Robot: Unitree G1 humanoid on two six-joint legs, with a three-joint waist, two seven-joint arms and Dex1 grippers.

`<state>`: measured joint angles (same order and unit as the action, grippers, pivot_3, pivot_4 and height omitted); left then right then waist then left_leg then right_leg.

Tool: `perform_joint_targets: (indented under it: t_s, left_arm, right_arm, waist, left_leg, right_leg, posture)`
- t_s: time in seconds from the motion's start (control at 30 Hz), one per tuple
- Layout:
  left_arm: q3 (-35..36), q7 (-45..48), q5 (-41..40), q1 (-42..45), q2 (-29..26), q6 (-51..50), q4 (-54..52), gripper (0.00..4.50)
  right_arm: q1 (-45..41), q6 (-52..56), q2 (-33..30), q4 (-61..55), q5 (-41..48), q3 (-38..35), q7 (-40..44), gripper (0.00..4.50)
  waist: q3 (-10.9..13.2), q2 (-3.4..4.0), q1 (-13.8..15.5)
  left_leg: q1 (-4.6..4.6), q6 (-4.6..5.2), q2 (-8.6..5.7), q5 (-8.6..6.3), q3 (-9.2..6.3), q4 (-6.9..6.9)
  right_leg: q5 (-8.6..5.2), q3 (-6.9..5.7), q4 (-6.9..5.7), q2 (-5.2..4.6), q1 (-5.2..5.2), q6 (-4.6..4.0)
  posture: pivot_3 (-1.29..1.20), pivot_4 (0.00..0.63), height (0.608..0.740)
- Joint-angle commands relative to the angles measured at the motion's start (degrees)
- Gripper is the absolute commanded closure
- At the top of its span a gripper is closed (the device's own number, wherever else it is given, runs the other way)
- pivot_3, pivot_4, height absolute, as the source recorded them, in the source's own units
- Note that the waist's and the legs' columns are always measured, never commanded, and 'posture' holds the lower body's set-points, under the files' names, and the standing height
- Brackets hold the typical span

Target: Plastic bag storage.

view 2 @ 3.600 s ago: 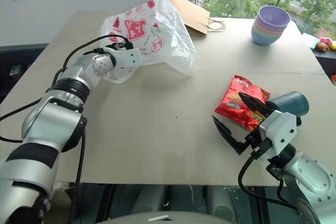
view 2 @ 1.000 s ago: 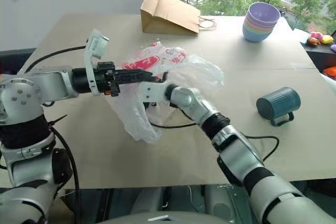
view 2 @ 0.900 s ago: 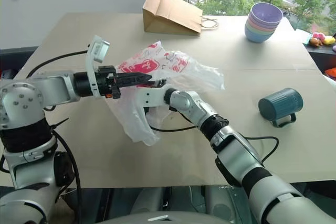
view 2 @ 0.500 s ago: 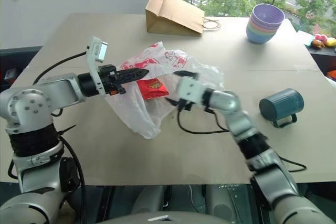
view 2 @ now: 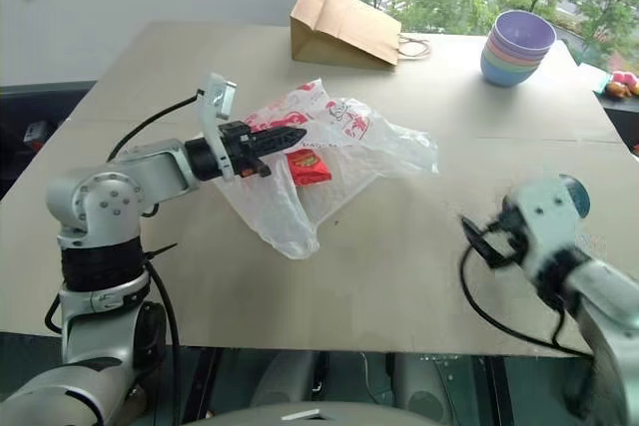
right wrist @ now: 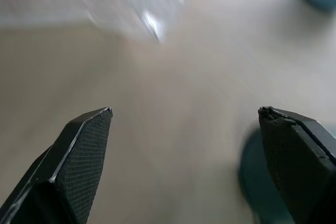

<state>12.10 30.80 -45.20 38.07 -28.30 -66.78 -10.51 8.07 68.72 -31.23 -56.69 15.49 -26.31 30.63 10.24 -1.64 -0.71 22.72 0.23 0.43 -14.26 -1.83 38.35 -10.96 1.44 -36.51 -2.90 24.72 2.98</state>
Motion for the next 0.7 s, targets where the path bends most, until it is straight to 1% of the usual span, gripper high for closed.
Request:
perform_joint_targets:
  t_s: [0.03, 0.07, 0.1, 0.13, 0.37, 0.43, 0.57, 0.7]
  left_arm:
    - [-1.1, 0.2, -0.3, 1.7, 0.4, 1.4, -0.7, 4.5]
    - [-1.2, 0.5, -0.2, 1.7, 0.1, 1.5, -0.4, 4.5]
    - [-1.3, 0.7, -0.1, 1.7, -0.3, 1.6, -0.3, 4.5]
    - [-1.2, 0.9, -0.1, 1.7, -0.5, 1.5, -0.1, 4.5]
    - [-0.4, 0.8, -0.8, 0.4, -2.3, 1.2, -1.4, 4.5]
    - [0.1, 0.7, -1.0, 0.0, -2.7, 1.1, -1.8, 4.5]
    - [0.7, 0.6, -1.3, -1.2, -3.4, 1.2, -2.6, 4.5]
    - [1.0, 0.2, -1.6, -2.0, -3.2, 1.3, -3.0, 4.5]
  right_arm:
    - [1.0, 1.4, -1.8, -0.2, -0.3, -2.5, -1.2, 0.01]
    - [0.8, 1.6, -2.0, 1.3, -0.4, -3.0, -1.5, 0.52]
    - [0.5, 1.8, -2.1, 2.4, -0.2, -3.4, -1.7, 0.87]
    - [0.3, 1.1, -2.7, 3.7, -0.5, -3.2, -2.0, 1.34]
    - [-0.4, -4.2, -5.7, 16.0, -1.0, 0.0, -2.3, 1.34]
    - [0.6, -6.6, -7.3, 18.3, -1.5, 0.2, -1.5, 1.34]
    - [0.3, -5.6, -6.5, 18.9, 1.4, -4.7, -1.1, 1.34]
    - [-5.6, 3.1, -3.9, 21.2, 5.1, -12.9, -3.4, 1.34]
  waist:
    - [0.0, 0.01, -0.4]
    - [0.0, 0.02, -0.5]
    - [0.0, 0.02, -0.5]
    - [0.0, 0.02, -0.5]
    - [0.0, 0.02, -0.1]
    - [0.0, 0.03, -0.1]
    - [0.0, 0.04, 0.0]
    - [0.0, 0.04, -0.1]
  left_leg:
    - [-0.05, 0.0, 0.04, 0.0, 0.05, 0.01]
    - [-0.09, 0.0, 0.08, 0.0, 0.09, 0.01]
    - [-0.12, 0.01, 0.1, 0.0, 0.1, 0.01]
    - [-0.13, 0.01, 0.13, 0.0, 0.1, 0.02]
    - [0.02, 0.02, 0.1, 0.0, 0.06, 0.01]
    - [0.05, 0.02, 0.1, -0.01, 0.04, 0.0]
    - [0.06, 0.03, 0.1, -0.01, 0.04, 0.0]
    - [0.04, 0.03, 0.11, -0.01, 0.05, 0.01]
  right_leg:
    - [-0.01, 0.04, 0.0, 0.03, 0.0, 0.0]
    - [-0.01, 0.08, -0.01, 0.07, 0.0, 0.0]
    - [-0.01, 0.1, -0.02, 0.09, 0.0, -0.01]
    - [-0.01, 0.09, -0.02, 0.13, 0.0, -0.01]
    - [-0.01, 0.09, 0.08, 0.12, 0.01, -0.01]
    - [-0.01, 0.07, 0.1, 0.13, 0.01, -0.01]
    - [-0.01, 0.06, 0.13, 0.12, 0.01, 0.0]
    - [-0.01, 0.06, 0.13, 0.13, 0.0, 0.0]
  posture:
    - [0.0, 0.15, 0.74]
    - [0.0, 0.15, 0.74]
    - [0.0, 0.15, 0.74]
    - [0.0, 0.15, 0.74]
    - [0.0, 0.15, 0.74]
    - [0.0, 0.15, 0.74]
    - [0.0, 0.15, 0.74]
    - [0.0, 0.15, 0.74]
